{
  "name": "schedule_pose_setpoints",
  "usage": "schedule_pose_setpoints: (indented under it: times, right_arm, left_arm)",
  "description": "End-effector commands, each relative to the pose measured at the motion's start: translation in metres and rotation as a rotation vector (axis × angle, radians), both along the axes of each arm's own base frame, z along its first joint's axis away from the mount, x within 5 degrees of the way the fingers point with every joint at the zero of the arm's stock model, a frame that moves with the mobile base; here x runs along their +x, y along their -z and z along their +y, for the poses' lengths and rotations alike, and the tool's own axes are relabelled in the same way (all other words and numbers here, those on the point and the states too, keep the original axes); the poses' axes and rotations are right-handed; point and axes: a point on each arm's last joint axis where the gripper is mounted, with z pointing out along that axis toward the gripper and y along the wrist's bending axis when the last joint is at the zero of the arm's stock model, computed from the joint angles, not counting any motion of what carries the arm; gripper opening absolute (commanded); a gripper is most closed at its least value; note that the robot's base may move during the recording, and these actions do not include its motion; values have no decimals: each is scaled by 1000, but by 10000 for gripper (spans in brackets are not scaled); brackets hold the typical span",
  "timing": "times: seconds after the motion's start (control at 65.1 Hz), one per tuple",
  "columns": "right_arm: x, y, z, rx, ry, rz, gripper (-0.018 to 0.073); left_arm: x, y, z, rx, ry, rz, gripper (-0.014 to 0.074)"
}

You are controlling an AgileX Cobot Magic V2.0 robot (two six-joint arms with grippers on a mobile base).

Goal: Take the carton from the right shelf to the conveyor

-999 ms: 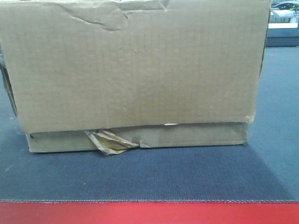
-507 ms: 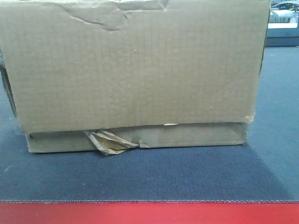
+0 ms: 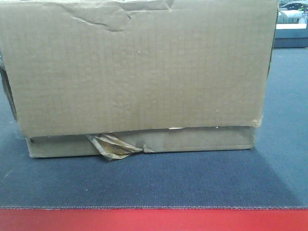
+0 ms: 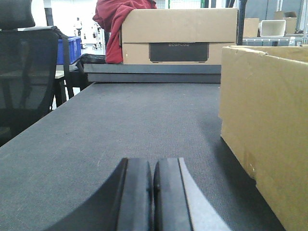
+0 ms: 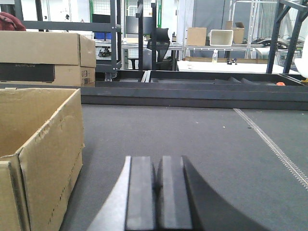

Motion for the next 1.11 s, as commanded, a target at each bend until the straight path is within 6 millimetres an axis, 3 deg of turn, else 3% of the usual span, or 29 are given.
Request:
schedule_pose_setpoints:
  times: [0.0,0.492,0.661,0.737,0.86,0.891,1.091]
  right_arm:
    - [-1,-1,0,-11,3,-23,-78]
    - [0,5,-1,-10,20,-35,-78]
    - [8,37,0,35,34,-32,-78]
    - [19,68,-1,41,40,4,-78]
    - [26,100,-1,78,40,11,-78]
    - [26,95,-1,86,41,-40,-78]
    - [26,101,-1,83,39,25,-78]
  left_arm:
    - [-1,-3,0,6,-5,-27,14]
    - [-1,-3,0,6,-5,-27,14]
    - [-1,-3,0,6,-5,-27,14]
    - [-1,-3,0,6,-5,-27,14]
    - [-1,-3,0,6,-5,-27,14]
    - [-1,-3,0,6,-5,-27,14]
    - [-1,-3,0,6,-5,-27,14]
